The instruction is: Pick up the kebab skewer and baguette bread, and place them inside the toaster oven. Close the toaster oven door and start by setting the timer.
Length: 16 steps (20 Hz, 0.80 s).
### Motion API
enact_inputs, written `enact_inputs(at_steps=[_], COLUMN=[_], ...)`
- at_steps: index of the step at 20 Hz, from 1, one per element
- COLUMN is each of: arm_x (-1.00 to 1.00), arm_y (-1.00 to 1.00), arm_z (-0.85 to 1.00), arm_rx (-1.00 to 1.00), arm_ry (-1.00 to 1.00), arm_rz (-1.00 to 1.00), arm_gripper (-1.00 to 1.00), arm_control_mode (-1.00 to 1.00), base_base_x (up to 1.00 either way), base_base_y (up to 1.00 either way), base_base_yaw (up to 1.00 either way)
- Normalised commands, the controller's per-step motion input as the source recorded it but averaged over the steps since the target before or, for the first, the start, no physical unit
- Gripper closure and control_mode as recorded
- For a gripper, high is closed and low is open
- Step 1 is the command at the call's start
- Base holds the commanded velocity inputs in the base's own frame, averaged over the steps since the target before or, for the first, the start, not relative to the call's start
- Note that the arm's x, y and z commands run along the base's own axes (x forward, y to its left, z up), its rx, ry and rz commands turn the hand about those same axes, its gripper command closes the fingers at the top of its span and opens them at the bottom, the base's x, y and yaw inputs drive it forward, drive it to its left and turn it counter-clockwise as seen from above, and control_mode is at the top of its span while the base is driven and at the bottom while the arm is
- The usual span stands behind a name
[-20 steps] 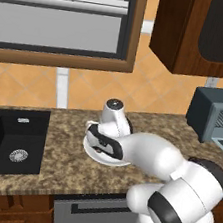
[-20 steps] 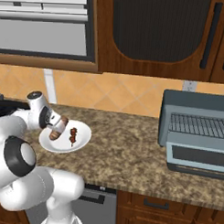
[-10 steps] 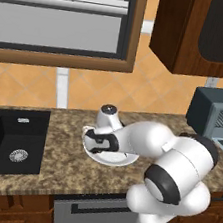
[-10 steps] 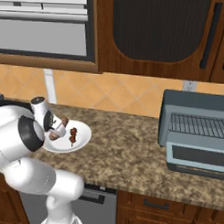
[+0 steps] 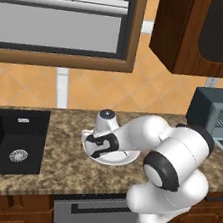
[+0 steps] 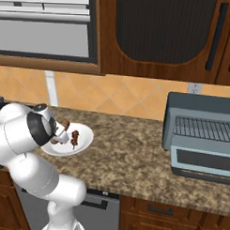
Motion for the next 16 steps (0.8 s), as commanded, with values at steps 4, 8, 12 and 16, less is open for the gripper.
enact_inputs(at_steps=[4, 8, 12, 16], arm_x=[0.00, 0.00, 0.00, 0.00], arm_y=[0.00, 0.00, 0.00, 0.00], arm_z=[-0.16, -0.14, -0.06, 0.00], arm_rx=[0.00, 0.00, 0.00, 0.00], arm_ry=[-0.09, -0.09, -0.04, -0.01], arm_rz=[0.00, 0.00, 0.00, 0.00], arm_gripper=[-1.00, -1.00, -1.00, -1.00], arm_control_mode=[-1.00, -1.00, -1.00, -1.00], base_base_x=[0.00, 0.00, 0.00, 0.00], base_base_y=[0.00, 0.00, 0.00, 0.00], base_base_yaw=[0.00, 0.00, 0.00, 0.00])
